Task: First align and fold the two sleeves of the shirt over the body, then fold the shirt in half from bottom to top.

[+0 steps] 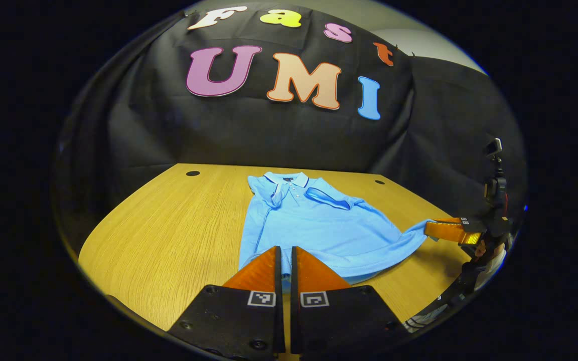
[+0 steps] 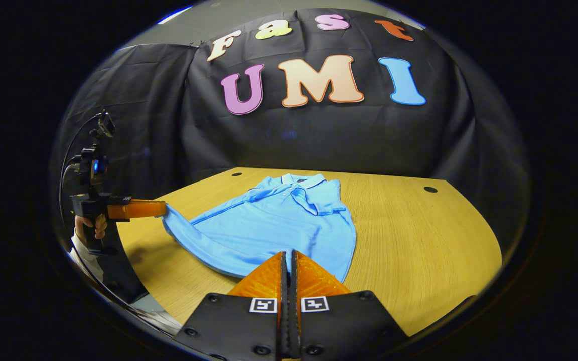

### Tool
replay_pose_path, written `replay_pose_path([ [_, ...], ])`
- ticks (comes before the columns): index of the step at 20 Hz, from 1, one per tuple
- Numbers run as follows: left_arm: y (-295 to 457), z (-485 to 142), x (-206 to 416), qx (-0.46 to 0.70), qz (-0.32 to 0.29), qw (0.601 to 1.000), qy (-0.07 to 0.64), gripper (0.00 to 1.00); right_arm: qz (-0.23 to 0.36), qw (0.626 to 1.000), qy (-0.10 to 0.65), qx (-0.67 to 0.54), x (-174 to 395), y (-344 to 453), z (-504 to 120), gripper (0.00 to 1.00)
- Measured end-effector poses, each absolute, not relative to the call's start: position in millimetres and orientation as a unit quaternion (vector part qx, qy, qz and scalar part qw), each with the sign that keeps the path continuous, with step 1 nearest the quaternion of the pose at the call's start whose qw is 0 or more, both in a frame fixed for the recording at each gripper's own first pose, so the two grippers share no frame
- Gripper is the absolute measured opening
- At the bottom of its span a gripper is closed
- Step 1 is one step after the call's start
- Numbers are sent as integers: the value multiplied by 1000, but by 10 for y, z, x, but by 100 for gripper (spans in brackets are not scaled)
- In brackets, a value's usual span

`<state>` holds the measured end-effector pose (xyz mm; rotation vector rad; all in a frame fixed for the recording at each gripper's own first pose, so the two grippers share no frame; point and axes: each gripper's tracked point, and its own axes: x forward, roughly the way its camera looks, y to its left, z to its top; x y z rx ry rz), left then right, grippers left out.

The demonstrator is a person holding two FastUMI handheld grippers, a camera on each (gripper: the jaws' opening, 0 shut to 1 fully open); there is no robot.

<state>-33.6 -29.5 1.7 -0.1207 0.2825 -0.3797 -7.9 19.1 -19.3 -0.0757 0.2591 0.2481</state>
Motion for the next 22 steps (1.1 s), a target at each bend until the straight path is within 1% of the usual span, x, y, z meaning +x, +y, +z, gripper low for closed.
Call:
replay_pose_path([
  [4,-383,246,11,-74,-203,968,127,4,119,981,145,-41,232,210,-41,2],
  [8,-450,323,411,-93,-209,965,130,4,110,980,155,-53,595,221,88,2],
  [11,-421,318,721,-94,-197,967,134,4,104,980,162,-54,884,209,157,2],
  [15,-429,249,1053,-122,-190,961,161,4,87,980,171,-55,1363,135,156,2],
  [20,-395,329,1531,-142,-171,961,163,4,77,980,180,-41,1884,107,189,2],
  [22,-370,367,1765,-129,-153,966,162,3,69,981,176,-43,2102,165,326,2],
])
